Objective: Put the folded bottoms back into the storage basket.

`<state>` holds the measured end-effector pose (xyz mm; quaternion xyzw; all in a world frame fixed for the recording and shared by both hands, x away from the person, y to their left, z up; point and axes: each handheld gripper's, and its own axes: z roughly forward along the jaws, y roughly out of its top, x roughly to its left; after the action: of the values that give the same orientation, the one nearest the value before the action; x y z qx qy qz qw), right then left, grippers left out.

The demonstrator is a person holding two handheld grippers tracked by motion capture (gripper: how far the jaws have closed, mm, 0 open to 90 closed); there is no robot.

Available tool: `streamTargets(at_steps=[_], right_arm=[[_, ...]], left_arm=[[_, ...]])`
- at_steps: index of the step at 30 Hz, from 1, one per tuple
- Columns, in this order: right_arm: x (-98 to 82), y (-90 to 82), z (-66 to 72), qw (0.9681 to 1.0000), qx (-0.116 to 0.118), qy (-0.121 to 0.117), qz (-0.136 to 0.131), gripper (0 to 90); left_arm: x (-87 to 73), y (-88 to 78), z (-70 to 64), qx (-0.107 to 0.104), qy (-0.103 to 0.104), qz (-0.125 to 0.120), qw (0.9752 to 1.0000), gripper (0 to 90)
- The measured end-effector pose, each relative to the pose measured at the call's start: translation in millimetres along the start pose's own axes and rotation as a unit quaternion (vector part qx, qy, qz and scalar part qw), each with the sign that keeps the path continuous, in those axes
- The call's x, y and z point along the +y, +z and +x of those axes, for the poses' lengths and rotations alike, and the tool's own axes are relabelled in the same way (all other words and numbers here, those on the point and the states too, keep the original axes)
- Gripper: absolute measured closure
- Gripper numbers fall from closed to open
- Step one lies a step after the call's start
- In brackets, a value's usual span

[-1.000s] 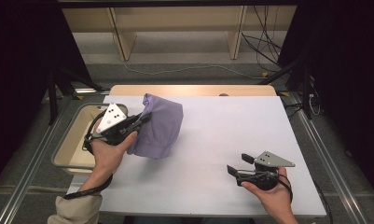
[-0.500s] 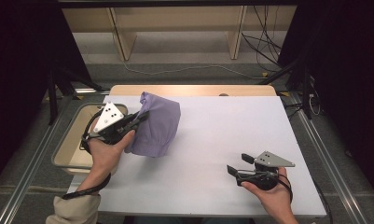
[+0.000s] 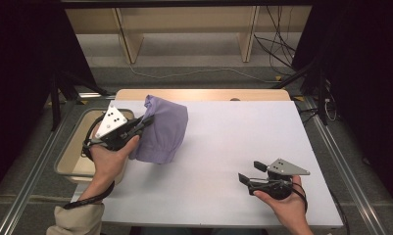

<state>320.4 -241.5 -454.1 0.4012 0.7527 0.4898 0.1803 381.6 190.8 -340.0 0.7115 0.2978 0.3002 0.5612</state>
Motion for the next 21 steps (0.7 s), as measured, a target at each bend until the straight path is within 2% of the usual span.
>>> streamTargets(at_steps=[21], right_arm=[[0.0, 0.0, -0.1, 1.0, 0.0, 0.0, 0.0, 26.1]], left_arm=[[4.3, -7.0, 7.3, 0.012, 0.0, -0.005, 0.9999, 84.9]])
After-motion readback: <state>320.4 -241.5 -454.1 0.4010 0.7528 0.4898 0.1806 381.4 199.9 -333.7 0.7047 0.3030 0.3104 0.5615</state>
